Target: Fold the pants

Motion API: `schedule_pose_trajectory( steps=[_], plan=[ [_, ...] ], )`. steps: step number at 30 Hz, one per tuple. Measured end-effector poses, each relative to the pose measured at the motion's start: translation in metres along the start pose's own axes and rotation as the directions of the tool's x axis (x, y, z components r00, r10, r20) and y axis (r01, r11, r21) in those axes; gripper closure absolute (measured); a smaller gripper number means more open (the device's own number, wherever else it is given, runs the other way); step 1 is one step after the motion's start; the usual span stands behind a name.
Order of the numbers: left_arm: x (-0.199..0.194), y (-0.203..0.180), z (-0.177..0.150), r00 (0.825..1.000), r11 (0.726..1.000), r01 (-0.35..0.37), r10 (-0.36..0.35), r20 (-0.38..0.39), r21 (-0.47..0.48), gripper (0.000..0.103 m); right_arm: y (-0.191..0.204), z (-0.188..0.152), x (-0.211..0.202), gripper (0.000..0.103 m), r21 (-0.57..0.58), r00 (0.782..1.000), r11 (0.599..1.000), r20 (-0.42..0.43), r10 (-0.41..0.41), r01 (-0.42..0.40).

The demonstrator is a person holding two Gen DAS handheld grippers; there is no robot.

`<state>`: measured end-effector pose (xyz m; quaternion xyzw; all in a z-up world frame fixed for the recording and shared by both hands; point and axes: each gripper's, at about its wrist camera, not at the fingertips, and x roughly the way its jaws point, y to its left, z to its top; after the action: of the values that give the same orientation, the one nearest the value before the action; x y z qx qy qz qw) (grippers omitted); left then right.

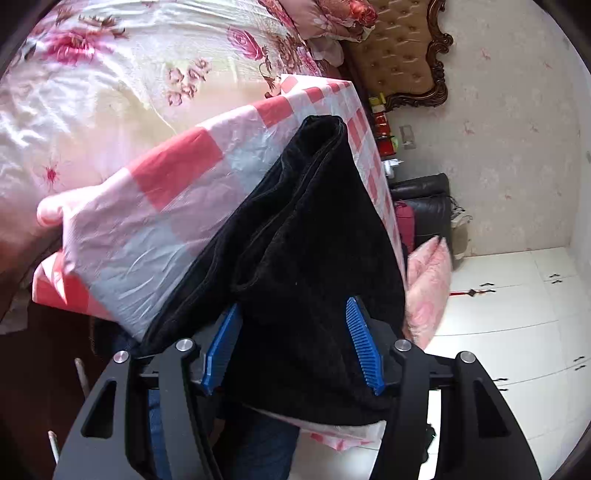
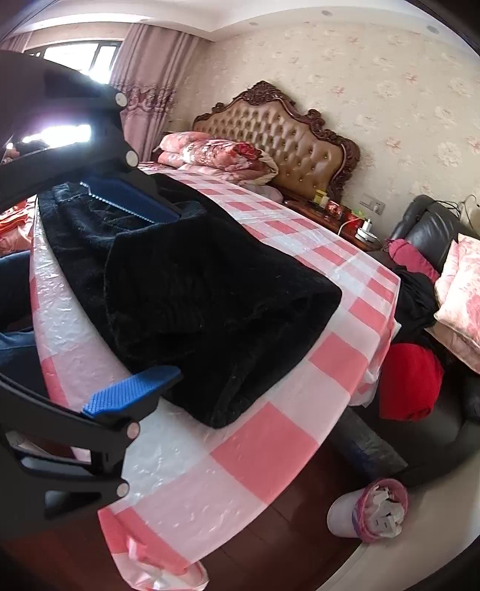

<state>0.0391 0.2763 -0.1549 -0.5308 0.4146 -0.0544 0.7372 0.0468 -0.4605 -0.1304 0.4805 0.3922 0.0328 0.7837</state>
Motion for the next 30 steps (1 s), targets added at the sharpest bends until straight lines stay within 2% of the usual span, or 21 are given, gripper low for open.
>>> schedule_pose_trajectory(
  steps=[2,4,6,12,13,14,15,16,17,18,21,23,25,27,30],
  plan=[
    [0.005,-0.006,0.001,1.0,1.0,-0.024,0.024,0.007,0.014,0.049,-0.002,-0.001,0.004,0.023,0.024,1.0,1.0,-0.02,0.02,-0.019],
    [0.007,-0.005,0.004,0.999,0.999,-0.044,0.044,0.016,0.014,0.059,-0.005,-0.002,0.011,0.023,0.05,0.999,0.998,-0.044,0.027,-0.025],
    [0.007,-0.002,0.006,0.998,0.998,-0.058,0.058,0.02,0.001,0.074,-0.008,-0.003,0.016,0.023,0.072,0.998,0.997,-0.055,0.011,-0.007],
    [0.002,0.006,0.006,0.999,0.999,-0.051,0.051,0.018,-0.01,0.084,-0.009,-0.01,0.022,0.023,0.113,0.997,0.992,-0.047,0.062,-0.056],
    [0.001,0.007,0.005,0.999,0.999,-0.051,0.051,0.018,-0.008,0.085,-0.007,-0.008,0.025,0.025,0.105,0.998,0.993,-0.038,0.055,-0.051],
    [0.002,0.007,0.006,0.998,0.999,-0.054,0.054,0.016,-0.005,0.09,-0.006,-0.005,0.026,0.035,0.104,0.999,0.994,-0.029,0.042,-0.039],
    [0.003,0.007,0.006,0.998,0.998,-0.057,0.057,0.015,-0.005,0.094,-0.004,-0.003,0.027,0.051,0.101,0.999,0.995,-0.021,0.031,-0.028],
    [0.001,0.007,0.005,0.998,0.998,-0.058,0.058,0.013,-0.003,0.096,0.0,0.0,0.03,0.061,0.086,1.0,0.996,-0.017,0.023,-0.021],
    [0.001,0.006,0.005,0.998,0.998,-0.061,0.061,0.008,0.002,0.101,0.006,0.004,0.033,0.078,0.056,1.0,0.998,-0.016,0.015,-0.014],
    [0.001,0.004,0.007,0.998,0.998,-0.065,0.065,0.003,0.007,0.103,0.012,0.009,0.036,0.082,0.03,1.0,1.0,-0.015,0.009,-0.009],
    [-0.003,-0.02,0.023,0.999,0.997,-0.053,0.053,-0.003,0.049,0.103,0.03,0.041,0.039,0.086,-0.018,1.0,1.0,-0.016,0.021,-0.022],
    [-0.021,-0.049,0.032,0.999,0.993,-0.024,0.021,0.031,0.114,0.103,0.049,0.066,0.028,0.088,-0.065,1.0,0.998,0.014,0.028,-0.027],
    [-0.04,-0.067,0.03,0.998,0.985,-0.011,0.001,0.059,0.171,0.103,0.062,0.074,0.01,0.088,-0.116,0.998,0.992,0.03,0.051,-0.047],
    [-0.057,-0.062,0.02,0.997,0.985,-0.018,0.006,0.073,0.17,0.103,0.057,0.071,-0.001,0.088,-0.134,0.999,0.991,0.038,0.02,-0.015],
    [-0.056,-0.014,-0.003,0.997,0.994,-0.066,0.064,0.032,0.089,0.103,0.023,0.058,0.004,0.088,-0.113,0.998,0.992,0.0,-0.062,0.062]
  ],
)
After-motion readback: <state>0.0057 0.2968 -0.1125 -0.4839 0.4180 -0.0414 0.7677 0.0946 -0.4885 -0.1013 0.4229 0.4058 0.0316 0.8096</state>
